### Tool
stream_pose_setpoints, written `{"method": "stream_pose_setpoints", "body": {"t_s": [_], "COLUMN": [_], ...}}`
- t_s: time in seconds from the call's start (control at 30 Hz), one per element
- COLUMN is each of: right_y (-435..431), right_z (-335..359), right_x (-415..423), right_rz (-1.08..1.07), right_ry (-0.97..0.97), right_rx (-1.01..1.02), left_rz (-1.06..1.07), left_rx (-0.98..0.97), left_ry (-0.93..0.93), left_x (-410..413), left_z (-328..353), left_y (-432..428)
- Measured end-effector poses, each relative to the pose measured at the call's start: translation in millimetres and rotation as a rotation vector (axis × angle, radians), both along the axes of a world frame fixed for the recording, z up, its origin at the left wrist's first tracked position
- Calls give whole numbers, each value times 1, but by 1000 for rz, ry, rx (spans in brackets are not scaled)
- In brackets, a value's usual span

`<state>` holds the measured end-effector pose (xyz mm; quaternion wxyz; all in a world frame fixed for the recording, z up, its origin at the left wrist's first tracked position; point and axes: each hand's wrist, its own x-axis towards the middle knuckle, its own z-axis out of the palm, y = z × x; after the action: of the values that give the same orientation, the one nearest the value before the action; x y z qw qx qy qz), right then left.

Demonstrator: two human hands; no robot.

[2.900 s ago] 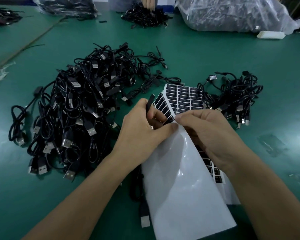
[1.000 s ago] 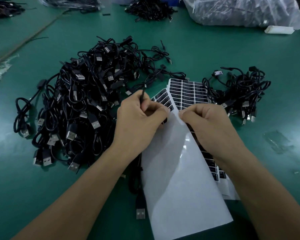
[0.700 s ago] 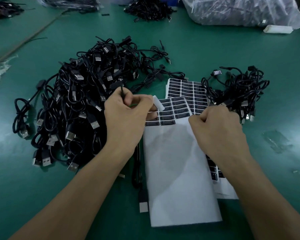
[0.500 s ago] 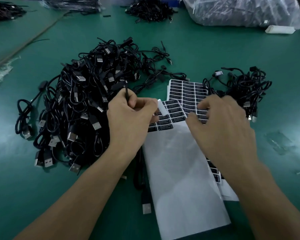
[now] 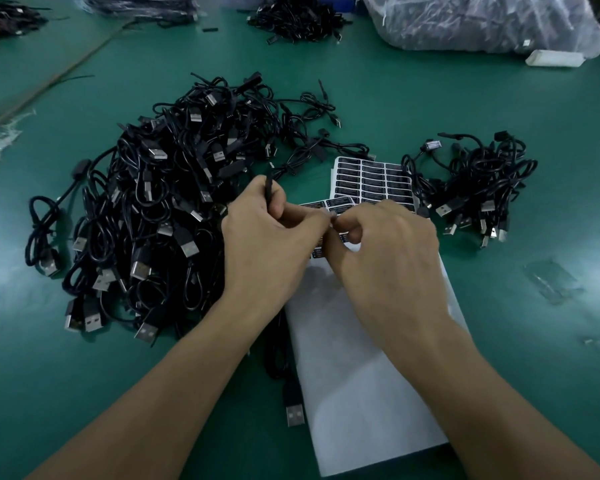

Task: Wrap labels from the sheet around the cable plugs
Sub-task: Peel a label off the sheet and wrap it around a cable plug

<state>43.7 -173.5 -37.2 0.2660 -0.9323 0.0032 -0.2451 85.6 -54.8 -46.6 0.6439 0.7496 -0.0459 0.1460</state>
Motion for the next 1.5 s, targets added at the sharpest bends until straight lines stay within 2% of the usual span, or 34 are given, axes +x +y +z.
{"method": "stream_pose_setpoints", "body": {"t_s": [0.3,0.57,0.63,0.77,0.83,0.93,1.13,1.3,1.5], "right_y": [0,-3,-5,-12,-14,-15,-20,-23,-26], "right_z": [-1,-3,-1,3,4,6,4,6,10], "right_x": [4,4,4,8,8,8,6,7,8], "right_rz": [-38,32,39,80,117,164,103,66,154], "right_ry": [-87,-28,-45,29,59,79,46,98,173], "right_rx": [27,12,135,647,762,819,724,739,854], "left_rz": [4,-7,-45,-131,-152,-163,-174,-185,-226], "left_rx": [26,-6,-37,-17,22,42,45,34,37], "left_ry": [3,-3,7,10,6,10,23,39,33], "left_x": [1,-1,-2,-3,-4,-4,-3,-3,-3], "left_z": [-4,-1,-1,-1,0,0,-2,-2,-2], "left_y": [1,-1,0,-2,-2,-2,-2,-1,-1]}}
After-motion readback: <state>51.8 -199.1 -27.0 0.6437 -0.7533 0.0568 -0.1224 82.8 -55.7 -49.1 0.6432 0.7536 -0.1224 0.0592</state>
